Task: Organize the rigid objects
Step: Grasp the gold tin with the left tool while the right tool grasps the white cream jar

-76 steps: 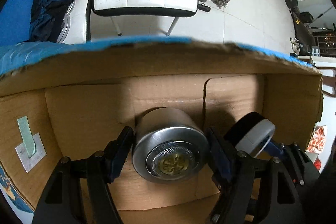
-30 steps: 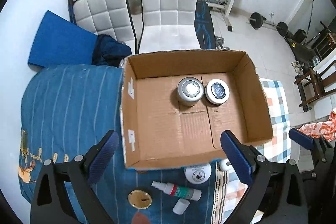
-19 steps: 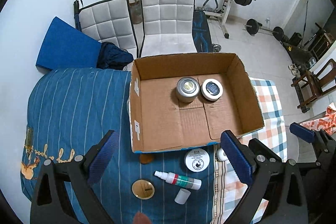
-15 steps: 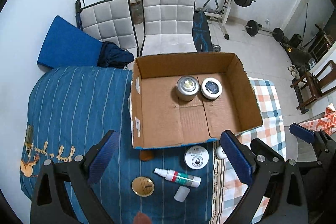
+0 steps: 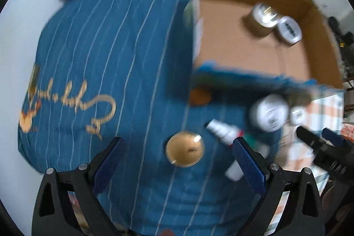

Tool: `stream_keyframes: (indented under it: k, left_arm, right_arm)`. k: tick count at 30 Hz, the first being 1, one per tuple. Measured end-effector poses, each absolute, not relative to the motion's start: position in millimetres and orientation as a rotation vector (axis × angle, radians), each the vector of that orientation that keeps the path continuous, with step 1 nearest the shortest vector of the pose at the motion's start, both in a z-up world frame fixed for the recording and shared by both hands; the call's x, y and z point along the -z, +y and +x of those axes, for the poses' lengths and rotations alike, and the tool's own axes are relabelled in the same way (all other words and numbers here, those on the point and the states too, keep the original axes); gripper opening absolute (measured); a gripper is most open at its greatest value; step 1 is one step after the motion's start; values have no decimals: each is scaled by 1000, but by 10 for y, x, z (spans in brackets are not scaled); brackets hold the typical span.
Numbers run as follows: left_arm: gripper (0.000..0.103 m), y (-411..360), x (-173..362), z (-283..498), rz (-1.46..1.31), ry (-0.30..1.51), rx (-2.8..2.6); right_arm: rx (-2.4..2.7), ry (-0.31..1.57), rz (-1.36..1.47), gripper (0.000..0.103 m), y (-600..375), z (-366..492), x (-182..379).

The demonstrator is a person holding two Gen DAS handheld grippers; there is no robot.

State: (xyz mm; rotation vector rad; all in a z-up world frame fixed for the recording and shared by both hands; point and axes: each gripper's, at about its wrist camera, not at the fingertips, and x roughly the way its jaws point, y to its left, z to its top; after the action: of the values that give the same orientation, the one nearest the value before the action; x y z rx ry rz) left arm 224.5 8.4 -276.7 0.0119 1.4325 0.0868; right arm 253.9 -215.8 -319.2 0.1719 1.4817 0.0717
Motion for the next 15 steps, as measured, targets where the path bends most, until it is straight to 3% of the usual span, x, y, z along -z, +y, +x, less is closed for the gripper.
stream_keyframes:
  k: [11, 15]
  left_arm:
    - [100, 338, 3831, 2019, -34, 1666, -161]
    - [100, 364, 4002, 1979, -65, 1701, -160]
  right_arm:
    - [-51, 1569, 208, 101, -1821, 2778, 3963]
    - [-24, 1615, 206, 89, -1740, 2820, 4187]
